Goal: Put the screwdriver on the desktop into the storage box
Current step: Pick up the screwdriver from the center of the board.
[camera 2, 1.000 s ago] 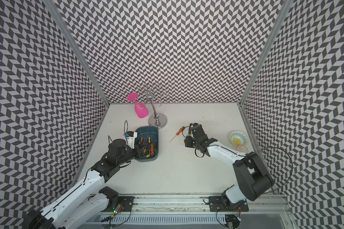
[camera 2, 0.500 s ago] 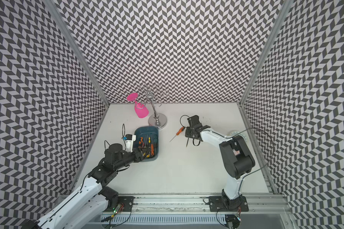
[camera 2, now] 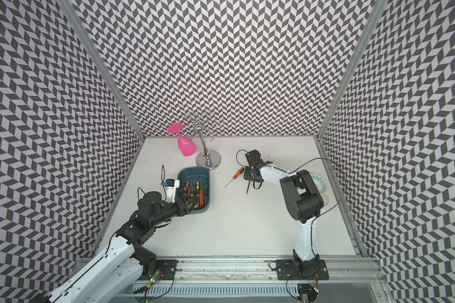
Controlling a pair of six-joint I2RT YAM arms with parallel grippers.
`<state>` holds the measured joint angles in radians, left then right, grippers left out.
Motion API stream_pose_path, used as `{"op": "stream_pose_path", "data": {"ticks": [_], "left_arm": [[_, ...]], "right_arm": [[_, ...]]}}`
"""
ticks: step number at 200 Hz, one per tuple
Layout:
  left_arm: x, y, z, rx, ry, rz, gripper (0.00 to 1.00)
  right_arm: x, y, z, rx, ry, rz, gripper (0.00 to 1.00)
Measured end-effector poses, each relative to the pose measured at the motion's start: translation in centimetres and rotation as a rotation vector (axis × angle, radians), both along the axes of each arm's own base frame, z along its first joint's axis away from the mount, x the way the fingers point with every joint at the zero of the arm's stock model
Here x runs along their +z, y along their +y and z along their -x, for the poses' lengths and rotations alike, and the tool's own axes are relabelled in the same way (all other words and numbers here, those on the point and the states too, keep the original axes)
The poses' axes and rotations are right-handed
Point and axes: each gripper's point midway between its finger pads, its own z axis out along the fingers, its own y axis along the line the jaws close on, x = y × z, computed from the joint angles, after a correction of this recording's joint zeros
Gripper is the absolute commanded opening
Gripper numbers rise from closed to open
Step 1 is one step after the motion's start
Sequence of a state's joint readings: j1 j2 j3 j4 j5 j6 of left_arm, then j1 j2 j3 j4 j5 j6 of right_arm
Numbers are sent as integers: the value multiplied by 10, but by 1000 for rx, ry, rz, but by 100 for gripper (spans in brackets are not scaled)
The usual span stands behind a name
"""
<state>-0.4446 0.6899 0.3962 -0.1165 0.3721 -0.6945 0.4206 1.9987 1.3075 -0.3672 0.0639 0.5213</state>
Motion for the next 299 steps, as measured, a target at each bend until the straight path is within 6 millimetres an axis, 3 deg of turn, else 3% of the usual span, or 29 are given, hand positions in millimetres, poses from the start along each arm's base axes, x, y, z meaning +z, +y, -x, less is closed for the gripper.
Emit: {"op": "stream_pose_path", "data": {"ticks": [59,99,147,167,195,217,247,299], "left_arm": [[-1,0,0,2,6,4,54],[-4,0,0,3,11,5,54],[-6,0,0,6,21,6,54],[-5,-1,-1,6,20,9,55],[-3,-2,-1,-1,18,21,59],[0,-4,-2,-4,13,36,63],[4,-8,-3,-13,3,53,63],[17,-29,-2,-74,-25,114,62]], "right_arm": [[-3,-1,-6,2,-10,22,30],[-4,-3,-7,3,-18,34,18],[-3,-4,-6,4,-47,13,12],[-2,-4,2,14,-46,-3,12],[3,-8,29,37,-20,-36,12],[21,-4,49,70,-46,-105,12],[62,7,71,143,-153,-249,12],[122,31,116,325,-325,-492,13]]}}
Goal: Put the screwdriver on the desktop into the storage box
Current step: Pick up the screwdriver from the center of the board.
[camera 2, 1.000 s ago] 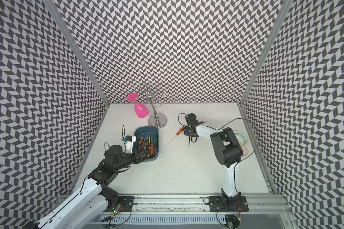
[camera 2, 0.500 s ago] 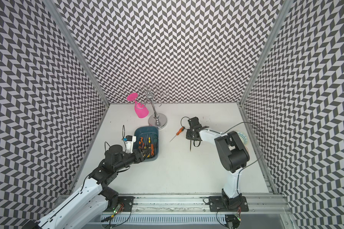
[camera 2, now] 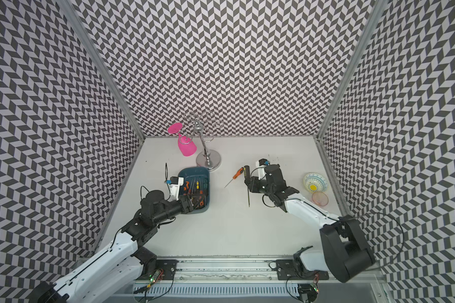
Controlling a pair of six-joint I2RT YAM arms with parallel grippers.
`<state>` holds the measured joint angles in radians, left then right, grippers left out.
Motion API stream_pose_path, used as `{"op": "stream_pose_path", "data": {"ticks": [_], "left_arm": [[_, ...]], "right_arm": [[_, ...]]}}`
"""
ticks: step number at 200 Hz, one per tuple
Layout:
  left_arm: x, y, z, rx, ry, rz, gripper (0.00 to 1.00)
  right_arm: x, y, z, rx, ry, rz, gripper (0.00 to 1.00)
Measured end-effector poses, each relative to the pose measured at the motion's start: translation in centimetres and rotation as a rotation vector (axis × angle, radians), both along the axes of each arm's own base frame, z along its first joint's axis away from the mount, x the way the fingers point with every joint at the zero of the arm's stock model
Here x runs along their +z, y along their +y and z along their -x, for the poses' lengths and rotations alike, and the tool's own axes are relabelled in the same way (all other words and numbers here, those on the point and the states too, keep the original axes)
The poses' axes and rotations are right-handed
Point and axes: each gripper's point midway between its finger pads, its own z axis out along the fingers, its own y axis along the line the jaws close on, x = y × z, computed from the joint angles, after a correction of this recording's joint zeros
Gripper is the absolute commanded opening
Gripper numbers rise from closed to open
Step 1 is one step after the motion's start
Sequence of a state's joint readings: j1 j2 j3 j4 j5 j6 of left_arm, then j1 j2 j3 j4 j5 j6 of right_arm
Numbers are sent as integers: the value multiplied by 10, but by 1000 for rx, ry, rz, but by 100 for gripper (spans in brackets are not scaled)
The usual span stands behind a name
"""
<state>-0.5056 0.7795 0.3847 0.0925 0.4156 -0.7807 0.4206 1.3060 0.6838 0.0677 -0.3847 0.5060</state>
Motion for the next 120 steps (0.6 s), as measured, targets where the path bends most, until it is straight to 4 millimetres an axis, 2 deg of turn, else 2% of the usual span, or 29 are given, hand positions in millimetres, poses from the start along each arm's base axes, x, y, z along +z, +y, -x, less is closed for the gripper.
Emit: {"op": "stream_pose_path", "data": {"ticks": [47,69,120], "left_arm": [[6,-32,4,-81,-15,29,64],[12,-45,2,-102,-32,52,69],[32,-71,-2,-137,-89,107,70]], "right_arm": [[40,16,38,153,-119,-160,13],[46,20,50,200,-135,-200,13],[57,27,78,312,-158,-284,13]]}}
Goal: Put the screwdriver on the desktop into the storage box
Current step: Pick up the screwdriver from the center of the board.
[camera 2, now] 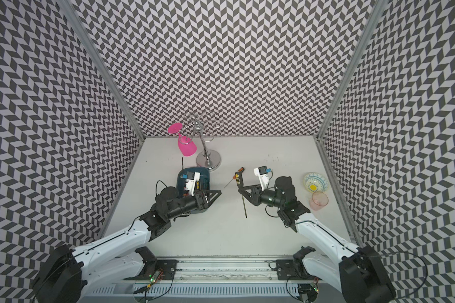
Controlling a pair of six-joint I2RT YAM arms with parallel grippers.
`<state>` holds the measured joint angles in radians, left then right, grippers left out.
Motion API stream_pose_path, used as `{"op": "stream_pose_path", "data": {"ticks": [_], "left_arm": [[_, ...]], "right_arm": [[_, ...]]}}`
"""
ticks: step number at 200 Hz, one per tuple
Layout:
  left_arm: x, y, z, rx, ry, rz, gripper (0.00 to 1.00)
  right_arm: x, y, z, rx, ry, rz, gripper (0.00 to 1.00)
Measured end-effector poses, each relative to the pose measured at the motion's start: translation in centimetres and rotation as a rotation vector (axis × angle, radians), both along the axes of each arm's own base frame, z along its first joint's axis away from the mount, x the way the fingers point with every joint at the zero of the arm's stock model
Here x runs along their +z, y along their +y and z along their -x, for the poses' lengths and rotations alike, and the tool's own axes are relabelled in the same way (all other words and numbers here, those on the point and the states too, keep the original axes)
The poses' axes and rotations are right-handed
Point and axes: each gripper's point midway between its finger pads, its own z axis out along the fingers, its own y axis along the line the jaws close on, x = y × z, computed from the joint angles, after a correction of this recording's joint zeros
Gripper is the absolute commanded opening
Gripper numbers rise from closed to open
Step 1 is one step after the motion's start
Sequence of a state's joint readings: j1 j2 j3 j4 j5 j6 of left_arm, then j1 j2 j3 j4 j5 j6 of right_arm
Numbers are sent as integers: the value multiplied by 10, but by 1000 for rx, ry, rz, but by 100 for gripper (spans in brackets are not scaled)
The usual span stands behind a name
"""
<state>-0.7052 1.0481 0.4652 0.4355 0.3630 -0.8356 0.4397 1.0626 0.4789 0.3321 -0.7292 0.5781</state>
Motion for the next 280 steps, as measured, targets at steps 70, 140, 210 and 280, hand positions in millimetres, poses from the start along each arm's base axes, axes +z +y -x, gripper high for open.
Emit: {"op": "stream_pose_path", "data": {"ticks": [70,140,210,280], "left_arm": [[17,-31,5,-58,-72,50,71],[34,-42,8,-84,-140,94,59],[45,-52,13,-125,-164,118,51],[37,-65,22,-179,-151,112,49]], "right_arm": [[9,13,36,168,-10,-86,13],[25,22,56,266,-33,-149,13],[33,22,60,286,-35,-185,13],[37,23,57,277,-18,-207,12]]}}
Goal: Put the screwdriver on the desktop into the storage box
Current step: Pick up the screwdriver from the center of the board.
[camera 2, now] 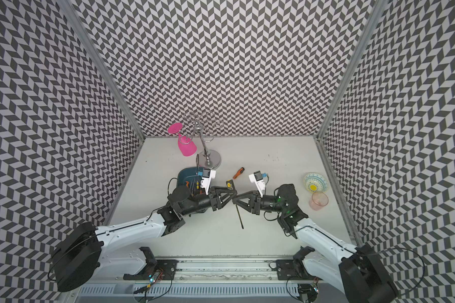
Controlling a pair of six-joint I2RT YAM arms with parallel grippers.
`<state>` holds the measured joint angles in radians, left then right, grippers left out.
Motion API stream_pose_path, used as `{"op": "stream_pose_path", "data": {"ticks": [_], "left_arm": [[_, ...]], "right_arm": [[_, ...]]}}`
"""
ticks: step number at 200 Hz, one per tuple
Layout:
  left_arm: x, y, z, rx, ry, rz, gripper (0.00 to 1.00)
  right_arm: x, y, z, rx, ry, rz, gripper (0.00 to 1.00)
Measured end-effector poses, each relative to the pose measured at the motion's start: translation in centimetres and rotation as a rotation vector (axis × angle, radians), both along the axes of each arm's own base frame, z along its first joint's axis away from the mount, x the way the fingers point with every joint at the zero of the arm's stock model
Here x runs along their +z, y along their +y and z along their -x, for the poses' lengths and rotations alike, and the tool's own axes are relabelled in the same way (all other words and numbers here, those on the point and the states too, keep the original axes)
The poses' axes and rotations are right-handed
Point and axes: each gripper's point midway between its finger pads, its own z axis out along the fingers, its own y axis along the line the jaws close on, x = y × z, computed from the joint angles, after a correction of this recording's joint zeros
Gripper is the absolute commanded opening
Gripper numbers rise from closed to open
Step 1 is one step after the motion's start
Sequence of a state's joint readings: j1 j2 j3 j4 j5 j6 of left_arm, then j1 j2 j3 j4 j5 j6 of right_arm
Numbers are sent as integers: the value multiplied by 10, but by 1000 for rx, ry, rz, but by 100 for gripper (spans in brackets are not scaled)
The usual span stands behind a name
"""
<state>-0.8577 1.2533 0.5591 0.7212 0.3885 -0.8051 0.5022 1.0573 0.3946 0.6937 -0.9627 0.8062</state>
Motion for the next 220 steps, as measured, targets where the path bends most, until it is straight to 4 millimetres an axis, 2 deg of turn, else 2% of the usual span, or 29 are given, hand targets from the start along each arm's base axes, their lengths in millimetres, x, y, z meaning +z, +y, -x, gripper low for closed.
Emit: {"op": "stream_pose_path", "data": {"ticks": [46,71,114,125,179,197,220], "left_arm": [[3,-1,2,-8,-9,11,36],[5,-1,3,-8,-11,18,20],[3,-1,2,-5,-4,9,3],[1,-1,2,-3,-2,1,2],[-16,10,-7,71,31,-100,0],[-15,19,-15,114,36,-143,1],[-10,38,-30,199,37,-199,1]], "right_arm": [[1,0,-2,-4,6,-9,13],[1,1,-3,-4,6,-12,13],[-5,2,-6,-12,5,7,38],[-9,2,-7,-21,12,19,43],[-28,-1,-17,-82,24,104,45],[-31,-5,-21,-116,18,128,45],[-38,-12,-28,-163,16,160,45]]}}
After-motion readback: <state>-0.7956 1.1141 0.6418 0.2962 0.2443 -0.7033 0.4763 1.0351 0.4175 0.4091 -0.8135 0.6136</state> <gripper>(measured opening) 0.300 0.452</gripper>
